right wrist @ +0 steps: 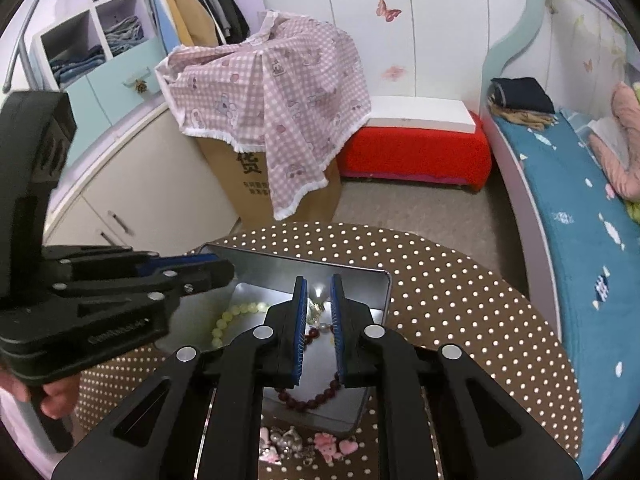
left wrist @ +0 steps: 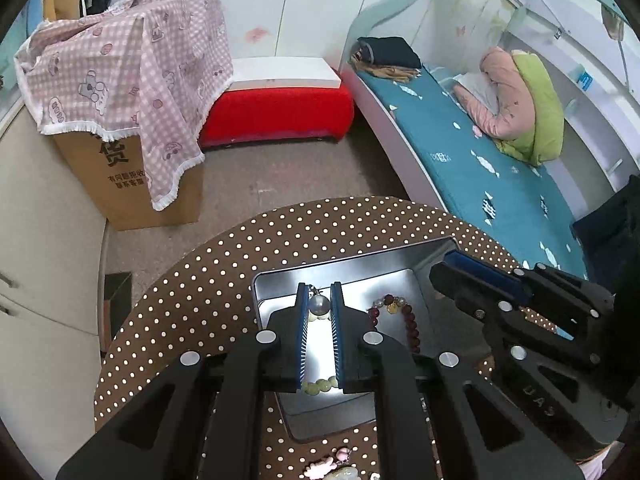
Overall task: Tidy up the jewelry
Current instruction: 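Carry both held charms over the grey metal box with both tools, then open both tools to drop the charms into the box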
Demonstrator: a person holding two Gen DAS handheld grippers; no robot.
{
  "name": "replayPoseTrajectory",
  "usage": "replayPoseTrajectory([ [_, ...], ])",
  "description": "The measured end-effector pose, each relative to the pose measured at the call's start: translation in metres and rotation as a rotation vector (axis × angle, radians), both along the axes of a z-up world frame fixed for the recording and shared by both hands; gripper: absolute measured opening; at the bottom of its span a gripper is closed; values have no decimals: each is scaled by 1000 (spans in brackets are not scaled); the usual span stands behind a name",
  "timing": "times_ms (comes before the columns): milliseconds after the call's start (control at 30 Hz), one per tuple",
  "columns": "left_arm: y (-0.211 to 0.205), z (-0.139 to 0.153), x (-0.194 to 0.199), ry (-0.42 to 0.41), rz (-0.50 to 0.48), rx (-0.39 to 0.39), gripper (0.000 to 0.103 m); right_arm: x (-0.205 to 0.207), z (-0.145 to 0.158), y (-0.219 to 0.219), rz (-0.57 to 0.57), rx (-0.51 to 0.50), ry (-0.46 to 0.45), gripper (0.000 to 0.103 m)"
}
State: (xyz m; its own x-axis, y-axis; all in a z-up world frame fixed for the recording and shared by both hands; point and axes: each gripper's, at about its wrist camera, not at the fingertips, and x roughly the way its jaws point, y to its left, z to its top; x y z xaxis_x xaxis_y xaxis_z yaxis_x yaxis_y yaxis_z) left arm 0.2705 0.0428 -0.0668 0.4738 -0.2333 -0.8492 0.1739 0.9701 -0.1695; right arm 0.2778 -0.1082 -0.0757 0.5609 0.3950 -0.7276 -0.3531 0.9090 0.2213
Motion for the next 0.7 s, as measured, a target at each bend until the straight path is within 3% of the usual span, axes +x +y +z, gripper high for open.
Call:
replayPoseTrajectory([
  [100,-2,-1,2,9,-5,0,10,-3,3,-3,-2,12,-1,14],
  [167,-3,-1,1,7,-8,2,11,-5,6,-3,5,-5,1,25],
  [200,-3,-1,2,9,-7,4,13,-6,7,-4,-3,-10,1,56],
  [233,-2,-2,2,13,0,8,20,-7,8,-7,-22,-13,-5,76],
  [267,-1,-3,2,14,10,11,29,-9,10,-11,-61,-24,-31,78],
  [333,2,-4,1,12,18,4,34,-11,13,-16,-64,-14,-37,78],
  [700,-5,-4,-11,-7,-8,69,34,-17,17,-23,-84,-30,-22,78],
])
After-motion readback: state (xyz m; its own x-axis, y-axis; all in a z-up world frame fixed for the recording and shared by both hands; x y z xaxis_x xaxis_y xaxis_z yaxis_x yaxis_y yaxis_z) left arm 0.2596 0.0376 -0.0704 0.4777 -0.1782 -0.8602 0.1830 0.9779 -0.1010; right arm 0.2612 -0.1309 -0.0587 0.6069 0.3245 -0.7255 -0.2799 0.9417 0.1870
